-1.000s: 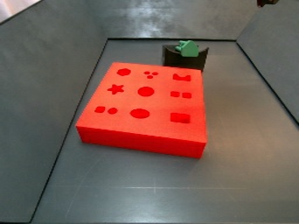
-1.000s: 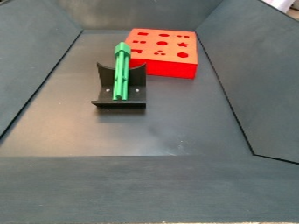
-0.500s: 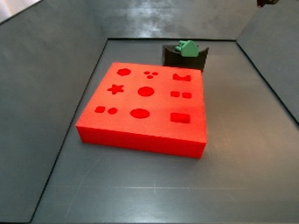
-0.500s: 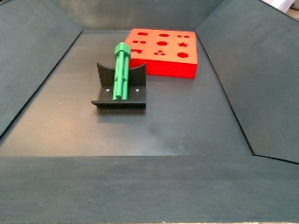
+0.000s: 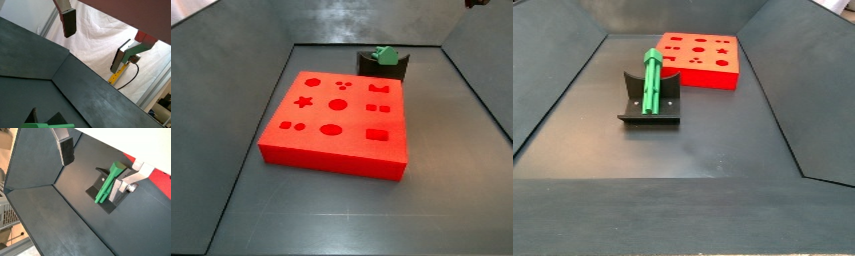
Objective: Pick up the 3 prong object. Move up. Rotate the 3 prong object. Place the 3 prong object on the fixture. Regrasp the 3 prong object. Move to above the board. Insert the 3 prong object.
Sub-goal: Regrasp the 3 prong object.
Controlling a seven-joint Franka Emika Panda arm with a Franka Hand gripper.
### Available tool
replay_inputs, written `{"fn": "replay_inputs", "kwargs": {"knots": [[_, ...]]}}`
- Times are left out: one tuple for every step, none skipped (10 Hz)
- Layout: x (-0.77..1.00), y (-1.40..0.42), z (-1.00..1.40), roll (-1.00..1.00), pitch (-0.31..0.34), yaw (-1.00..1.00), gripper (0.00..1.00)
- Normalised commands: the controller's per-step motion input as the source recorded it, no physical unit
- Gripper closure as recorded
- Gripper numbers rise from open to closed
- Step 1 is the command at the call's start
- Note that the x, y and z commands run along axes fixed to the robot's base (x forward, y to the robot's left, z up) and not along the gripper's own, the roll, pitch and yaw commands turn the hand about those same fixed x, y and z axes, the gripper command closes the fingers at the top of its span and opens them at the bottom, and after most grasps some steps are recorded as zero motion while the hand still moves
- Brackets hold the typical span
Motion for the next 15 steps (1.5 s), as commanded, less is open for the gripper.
{"fn": "replay_inputs", "kwargs": {"knots": [[0.10, 0.05, -1.00, 0.05, -0.026, -0.01, 0.00], [0.10, 0.04, -1.00, 0.06, -0.015, 0.01, 0.00], [0.09, 0.03, -1.00, 0.06, 0.004, 0.01, 0.00], [0.09, 0.03, -1.00, 0.06, -0.002, 0.02, 0.00], [0.09, 0.03, -1.00, 0.05, -0.004, 0.02, 0.00], [0.10, 0.03, -1.00, 0.05, -0.003, 0.03, 0.00], [0.11, 0.02, -1.00, 0.05, -0.003, 0.03, 0.00], [0.12, 0.02, -1.00, 0.06, 0.001, 0.03, 0.00], [0.13, 0.01, -1.00, 0.06, 0.007, 0.04, 0.00], [0.14, 0.01, -1.00, 0.06, 0.013, 0.04, 0.00], [0.15, 0.00, -1.00, 0.07, 0.021, 0.04, 0.00], [0.16, 0.00, -0.99, 0.08, 0.023, 0.05, 0.00], [0.12, -0.01, -0.77, 0.09, 0.022, 0.06, 0.00], [0.11, -0.02, -0.67, 0.09, 0.017, 0.06, 0.00], [0.10, -0.02, -0.49, 0.09, 0.007, 0.07, 0.00]]}}
